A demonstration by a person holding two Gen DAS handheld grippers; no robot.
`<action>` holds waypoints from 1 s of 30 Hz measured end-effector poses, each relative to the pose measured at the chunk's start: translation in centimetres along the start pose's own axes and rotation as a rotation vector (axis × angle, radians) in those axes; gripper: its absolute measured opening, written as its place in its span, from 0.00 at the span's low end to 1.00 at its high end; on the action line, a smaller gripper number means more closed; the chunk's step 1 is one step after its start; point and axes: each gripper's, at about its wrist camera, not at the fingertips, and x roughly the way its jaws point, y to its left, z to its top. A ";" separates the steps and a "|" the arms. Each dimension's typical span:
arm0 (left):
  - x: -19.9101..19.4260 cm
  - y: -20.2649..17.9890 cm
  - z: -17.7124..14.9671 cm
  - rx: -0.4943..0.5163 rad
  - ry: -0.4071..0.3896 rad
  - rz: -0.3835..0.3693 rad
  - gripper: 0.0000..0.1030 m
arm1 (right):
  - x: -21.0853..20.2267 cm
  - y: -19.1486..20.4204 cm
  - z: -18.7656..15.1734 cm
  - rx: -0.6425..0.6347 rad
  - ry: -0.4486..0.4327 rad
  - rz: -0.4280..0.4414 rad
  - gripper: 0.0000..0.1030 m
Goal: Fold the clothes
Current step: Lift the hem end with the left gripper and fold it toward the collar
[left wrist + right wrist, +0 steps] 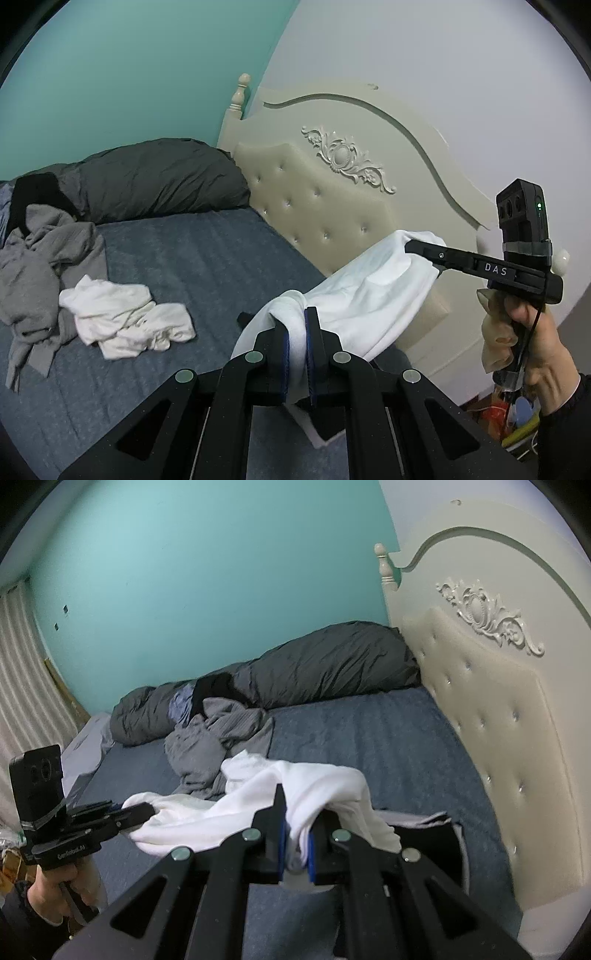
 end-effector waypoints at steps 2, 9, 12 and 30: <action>1.3 -0.2 1.0 0.010 0.003 0.003 0.07 | 0.6 -1.3 1.0 0.005 -0.010 -0.008 0.07; 6.7 -1.4 5.1 0.047 0.008 0.004 0.07 | 3.0 -6.6 4.5 0.031 -0.061 -0.053 0.07; 8.9 -1.9 6.5 0.061 -0.001 0.008 0.07 | 3.9 -8.6 6.0 0.032 -0.092 -0.077 0.07; 19.5 -3.0 0.4 0.098 0.127 -0.043 0.07 | 8.3 -18.0 0.4 0.083 -0.017 -0.165 0.07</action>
